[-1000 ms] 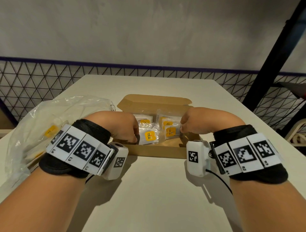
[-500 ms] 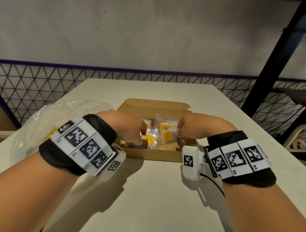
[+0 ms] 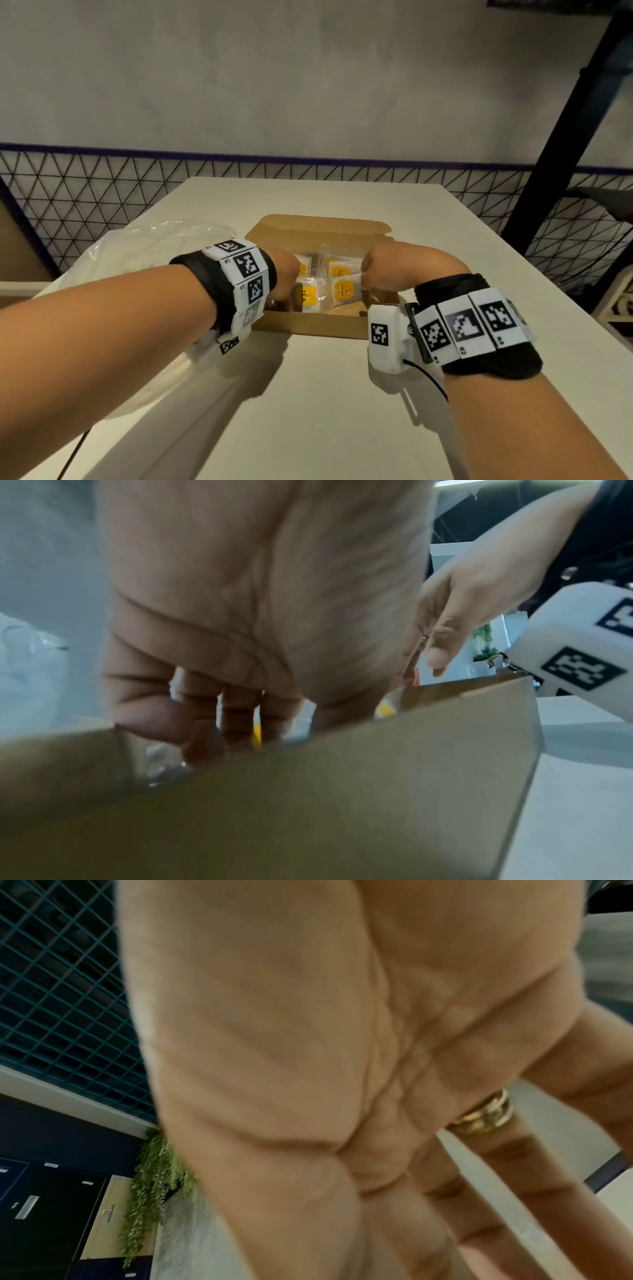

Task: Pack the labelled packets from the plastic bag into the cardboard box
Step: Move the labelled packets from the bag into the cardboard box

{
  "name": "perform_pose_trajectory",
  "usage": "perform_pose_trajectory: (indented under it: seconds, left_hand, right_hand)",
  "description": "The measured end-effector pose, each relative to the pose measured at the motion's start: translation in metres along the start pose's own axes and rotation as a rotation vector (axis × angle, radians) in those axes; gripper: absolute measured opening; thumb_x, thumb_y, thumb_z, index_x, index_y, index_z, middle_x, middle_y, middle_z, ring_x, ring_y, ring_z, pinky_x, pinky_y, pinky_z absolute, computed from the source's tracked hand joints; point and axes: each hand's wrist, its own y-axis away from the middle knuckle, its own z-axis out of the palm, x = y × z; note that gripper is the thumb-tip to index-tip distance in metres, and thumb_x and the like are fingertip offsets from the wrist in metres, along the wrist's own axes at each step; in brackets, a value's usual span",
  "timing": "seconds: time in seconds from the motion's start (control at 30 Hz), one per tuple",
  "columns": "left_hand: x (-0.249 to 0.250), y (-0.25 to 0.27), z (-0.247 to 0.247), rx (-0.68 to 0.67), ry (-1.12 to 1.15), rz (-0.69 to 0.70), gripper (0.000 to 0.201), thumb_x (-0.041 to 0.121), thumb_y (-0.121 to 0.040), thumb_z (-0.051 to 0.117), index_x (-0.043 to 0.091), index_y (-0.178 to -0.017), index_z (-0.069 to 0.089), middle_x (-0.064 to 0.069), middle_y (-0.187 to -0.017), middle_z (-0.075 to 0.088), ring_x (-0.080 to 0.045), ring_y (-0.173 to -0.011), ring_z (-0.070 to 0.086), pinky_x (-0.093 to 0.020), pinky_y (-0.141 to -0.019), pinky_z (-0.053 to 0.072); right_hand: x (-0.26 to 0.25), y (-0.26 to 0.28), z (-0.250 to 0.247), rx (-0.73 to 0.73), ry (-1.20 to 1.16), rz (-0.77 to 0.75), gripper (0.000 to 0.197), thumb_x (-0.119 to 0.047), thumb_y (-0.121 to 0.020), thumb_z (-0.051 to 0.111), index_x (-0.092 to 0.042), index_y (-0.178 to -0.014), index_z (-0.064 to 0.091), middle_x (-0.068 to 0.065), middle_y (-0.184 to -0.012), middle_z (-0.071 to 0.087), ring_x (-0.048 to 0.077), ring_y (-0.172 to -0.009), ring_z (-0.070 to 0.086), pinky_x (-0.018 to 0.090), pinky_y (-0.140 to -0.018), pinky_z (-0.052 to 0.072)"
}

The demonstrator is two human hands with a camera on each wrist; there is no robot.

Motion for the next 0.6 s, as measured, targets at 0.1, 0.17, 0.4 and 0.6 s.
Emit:
perform_pose_trajectory:
  seconds: [0.1,0.17,0.4,0.6]
  left_hand:
    - [-0.0041,-0.0024,-0.0013,0.007,-0.010,-0.049,0.042,0.036,-0.088,0.061,0.004,-0.115,0.063,-0.002,-0.082,0.056,-0.014,-0.074,0.049,-0.022,-0.070,0.039]
    - [-0.0056,-0.0020,-0.0026,0.020,-0.015,-0.081,0.045,0.038,-0.087,0.062,0.007,-0.119,0.061,-0.006,-0.099,0.061,-0.016,-0.084,0.052,-0.022,-0.072,0.039]
    - [-0.0038,-0.0041,-0.0021,0.312,0.016,-0.201,0.023,0.015,-0.088,0.056,0.011,-0.111,0.060,-0.003,-0.093,0.058,-0.020,-0.083,0.056,-0.026,-0.065,0.038]
    - [-0.0083,-0.0065,0.0029,0.416,0.093,-0.268,0.032,0.009,-0.087,0.051,0.010,-0.118,0.045,-0.007,-0.108,0.060,-0.026,-0.096,0.060,-0.031,-0.068,0.040]
  right_hand:
    - [0.0005,-0.0012,0.0002,-0.002,0.005,0.000,0.022,-0.018,-0.089,0.050,-0.010,-0.095,0.068,0.007,-0.096,0.066,0.023,-0.089,0.062,0.029,-0.075,0.046]
    - [0.0003,-0.0018,0.0004,-0.006,0.011,-0.002,0.020,-0.017,-0.089,0.049,-0.010,-0.092,0.068,0.006,-0.089,0.063,0.022,-0.082,0.059,0.029,-0.072,0.045]
    - [0.0005,-0.0010,-0.0009,-0.007,0.019,-0.001,0.015,-0.015,-0.087,0.051,-0.010,-0.079,0.063,0.003,-0.076,0.057,0.021,-0.075,0.054,0.027,-0.063,0.040]
    - [-0.0032,0.0024,-0.0019,0.037,0.035,0.002,0.021,-0.016,-0.092,0.046,-0.009,-0.108,0.058,0.008,-0.107,0.059,0.023,-0.097,0.057,0.028,-0.078,0.045]
